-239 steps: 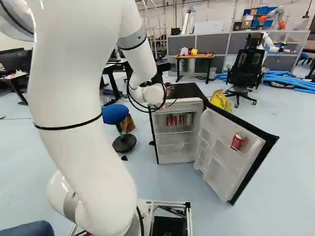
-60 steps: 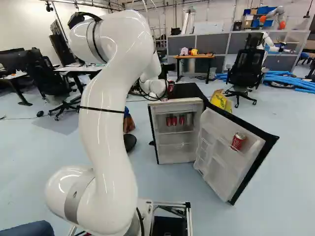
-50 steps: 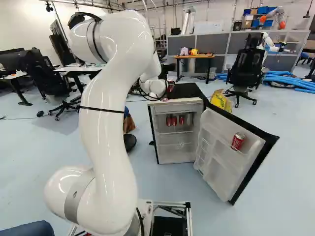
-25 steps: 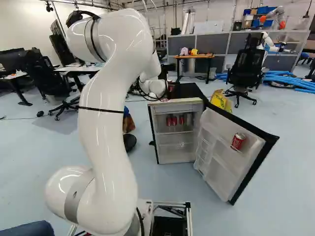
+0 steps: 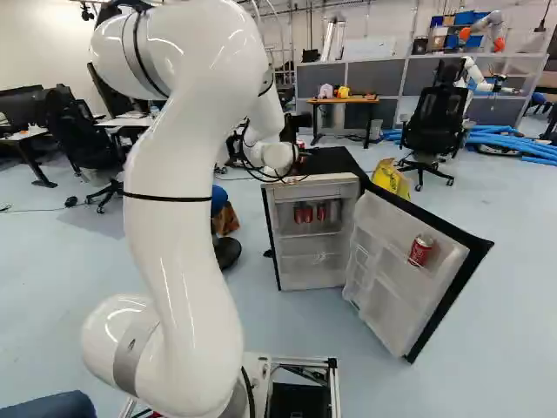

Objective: Grab a drink from the fridge

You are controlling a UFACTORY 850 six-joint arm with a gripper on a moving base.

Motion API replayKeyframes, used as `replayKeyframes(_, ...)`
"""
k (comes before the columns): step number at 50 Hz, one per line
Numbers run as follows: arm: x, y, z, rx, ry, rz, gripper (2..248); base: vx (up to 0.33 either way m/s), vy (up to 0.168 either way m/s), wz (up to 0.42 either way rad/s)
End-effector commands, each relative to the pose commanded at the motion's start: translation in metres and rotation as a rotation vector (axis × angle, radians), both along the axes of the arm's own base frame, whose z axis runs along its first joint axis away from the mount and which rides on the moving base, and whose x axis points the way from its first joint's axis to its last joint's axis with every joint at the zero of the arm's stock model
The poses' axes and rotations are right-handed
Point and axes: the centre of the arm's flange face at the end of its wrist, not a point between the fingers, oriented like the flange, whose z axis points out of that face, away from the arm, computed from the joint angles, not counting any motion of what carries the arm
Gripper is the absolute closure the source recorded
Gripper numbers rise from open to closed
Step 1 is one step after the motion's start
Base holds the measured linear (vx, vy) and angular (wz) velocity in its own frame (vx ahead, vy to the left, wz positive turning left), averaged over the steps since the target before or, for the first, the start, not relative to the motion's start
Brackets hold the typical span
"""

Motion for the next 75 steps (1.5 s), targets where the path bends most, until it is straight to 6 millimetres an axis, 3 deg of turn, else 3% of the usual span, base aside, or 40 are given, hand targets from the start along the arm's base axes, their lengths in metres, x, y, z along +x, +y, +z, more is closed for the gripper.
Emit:
replayKeyframes(14, -0.025, -0.012, 0.005, 0.002, 0.01, -0.027, 3, 0.0, 0.0, 0.0)
replayKeyframes(75, -0.131, -0.063, 0.072, -0.062, -0.001, -0.105, 3, 0.0, 0.0, 0.0)
